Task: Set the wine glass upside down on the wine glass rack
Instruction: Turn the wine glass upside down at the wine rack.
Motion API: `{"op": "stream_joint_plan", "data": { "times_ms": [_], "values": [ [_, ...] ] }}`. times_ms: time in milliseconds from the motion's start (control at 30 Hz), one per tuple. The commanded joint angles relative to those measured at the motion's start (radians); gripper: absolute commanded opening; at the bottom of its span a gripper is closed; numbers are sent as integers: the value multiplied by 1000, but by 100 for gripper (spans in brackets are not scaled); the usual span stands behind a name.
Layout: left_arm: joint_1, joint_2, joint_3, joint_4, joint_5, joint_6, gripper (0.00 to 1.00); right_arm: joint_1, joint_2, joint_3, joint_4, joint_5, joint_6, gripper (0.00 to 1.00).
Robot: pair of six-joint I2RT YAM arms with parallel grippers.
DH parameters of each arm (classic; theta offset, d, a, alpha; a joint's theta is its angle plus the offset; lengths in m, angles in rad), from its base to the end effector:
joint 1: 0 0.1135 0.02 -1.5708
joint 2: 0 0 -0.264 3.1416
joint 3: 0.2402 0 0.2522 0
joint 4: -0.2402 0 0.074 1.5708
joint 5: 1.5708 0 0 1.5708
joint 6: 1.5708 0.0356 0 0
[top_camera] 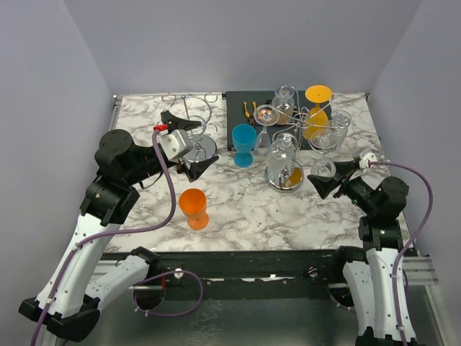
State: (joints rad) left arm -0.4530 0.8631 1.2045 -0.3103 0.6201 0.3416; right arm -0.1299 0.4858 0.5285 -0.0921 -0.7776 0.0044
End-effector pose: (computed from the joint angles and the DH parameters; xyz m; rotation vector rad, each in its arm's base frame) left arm 0.1366 -0.0895 0.4559 1.0330 1.1861 -0.5635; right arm 0.1301 0.0082 0.3023 -0.4894 1.5567 0.5309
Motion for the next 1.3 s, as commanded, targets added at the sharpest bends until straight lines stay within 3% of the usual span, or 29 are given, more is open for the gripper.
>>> {"op": "stream_joint_plan", "data": {
  "times_ms": [0,200,233,300,433,833,967,1267],
  "values": [
    [-1,-9,10,24,4,10,99,7,-24,-7,-22,105,28,1],
    [-1,-10,4,27,3,11,99,7,-16,-16,-41,105,7,1],
    [-1,-12,3,28,3,12,99,7,-12,-18,-41,104,7,6],
    [-1,-12,2,27,1,16,99,8,-7,-24,-35,102,14,29],
    [-1,-12,0,29,3,17,99,8,12,-28,-31,108,24,54],
    [-1,-13,-9,39,4,13,99,8,46,-32,-25,92,34,79],
    [-1,-12,-9,40,4,12,99,7,48,-29,-26,89,34,98],
    [-1,-12,-10,42,-2,0,99,8,40,10,-76,102,17,100]
  ]
}}
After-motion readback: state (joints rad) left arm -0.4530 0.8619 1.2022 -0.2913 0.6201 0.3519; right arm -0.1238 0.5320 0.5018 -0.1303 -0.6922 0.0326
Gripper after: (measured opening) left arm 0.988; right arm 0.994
